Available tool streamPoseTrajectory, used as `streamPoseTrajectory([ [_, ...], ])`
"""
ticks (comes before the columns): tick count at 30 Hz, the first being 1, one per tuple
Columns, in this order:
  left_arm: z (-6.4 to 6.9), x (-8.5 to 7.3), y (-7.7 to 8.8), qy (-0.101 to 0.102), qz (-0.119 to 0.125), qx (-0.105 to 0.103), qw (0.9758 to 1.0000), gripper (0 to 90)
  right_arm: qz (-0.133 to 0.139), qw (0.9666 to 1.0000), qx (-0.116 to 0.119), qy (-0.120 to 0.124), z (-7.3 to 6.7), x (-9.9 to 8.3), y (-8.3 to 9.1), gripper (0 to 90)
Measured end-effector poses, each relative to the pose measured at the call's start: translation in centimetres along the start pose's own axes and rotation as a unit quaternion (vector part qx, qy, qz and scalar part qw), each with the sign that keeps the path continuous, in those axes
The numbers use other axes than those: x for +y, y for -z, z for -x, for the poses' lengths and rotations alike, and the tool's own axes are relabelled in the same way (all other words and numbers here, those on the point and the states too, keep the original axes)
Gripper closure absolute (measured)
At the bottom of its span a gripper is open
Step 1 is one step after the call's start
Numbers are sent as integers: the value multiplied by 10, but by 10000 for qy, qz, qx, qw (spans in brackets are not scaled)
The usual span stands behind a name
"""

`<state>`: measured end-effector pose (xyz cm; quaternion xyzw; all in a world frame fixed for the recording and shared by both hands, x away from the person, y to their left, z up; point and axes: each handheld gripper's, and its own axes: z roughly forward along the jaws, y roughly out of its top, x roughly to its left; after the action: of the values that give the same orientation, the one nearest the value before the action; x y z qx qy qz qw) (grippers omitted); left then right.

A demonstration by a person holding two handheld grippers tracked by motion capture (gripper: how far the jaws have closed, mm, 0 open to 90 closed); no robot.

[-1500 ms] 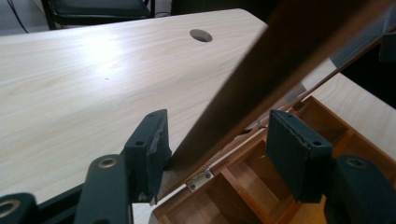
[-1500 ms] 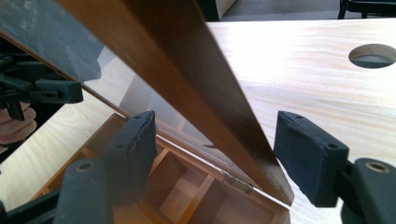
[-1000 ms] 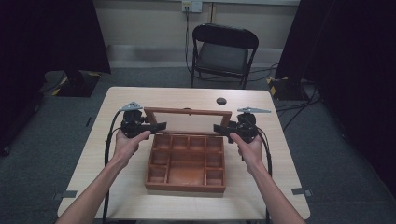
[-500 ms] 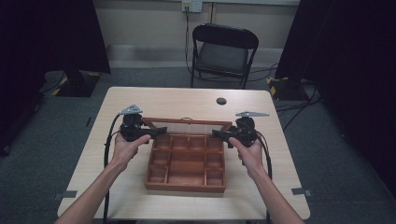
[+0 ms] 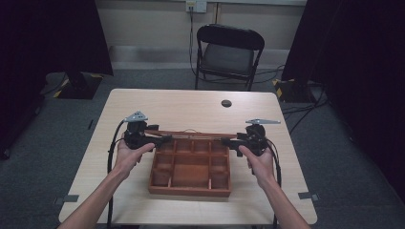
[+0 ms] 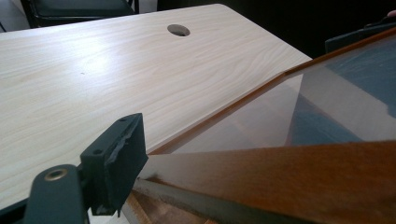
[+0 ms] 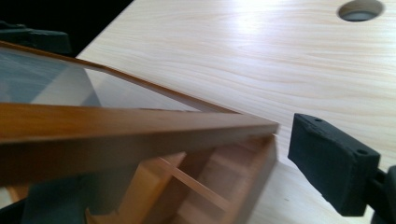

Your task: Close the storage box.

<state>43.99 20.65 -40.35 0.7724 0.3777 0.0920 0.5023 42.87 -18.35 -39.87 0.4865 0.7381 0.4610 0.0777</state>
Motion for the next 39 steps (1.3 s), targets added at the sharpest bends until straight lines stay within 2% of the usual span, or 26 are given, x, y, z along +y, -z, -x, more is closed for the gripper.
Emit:
streamPoseTrajectory([
  [6,0,0,0,31,-12,1,10000,168,-36,10000,-25,-10,8,-2,10,188],
  [16,1,-1,0,72,-56,-40,9999,166,-34,10000,-68,5,12,-7,23,237],
  [22,3,-3,2,55,-89,-43,9999,168,-50,10000,-14,28,16,-11,31,269],
  [28,7,-5,3,-3,-94,-30,10000,161,-19,9999,-108,22,20,-13,37,292],
  [33,9,-4,6,-83,-104,-25,9999,161,155,9999,-54,25,19,-4,43,307],
  [36,9,-4,6,-52,-83,-46,9999,161,289,9993,216,-96,16,5,44,314],
  [37,10,-4,7,-43,-79,-16,10000,160,367,9991,208,48,10,14,45,330],
  [38,10,-4,7,-43,-79,-16,10000,160,367,9991,208,48,10,14,45,330],
  [39,11,-5,9,-98,-71,-11,9999,160,380,9989,210,164,3,24,48,331],
])
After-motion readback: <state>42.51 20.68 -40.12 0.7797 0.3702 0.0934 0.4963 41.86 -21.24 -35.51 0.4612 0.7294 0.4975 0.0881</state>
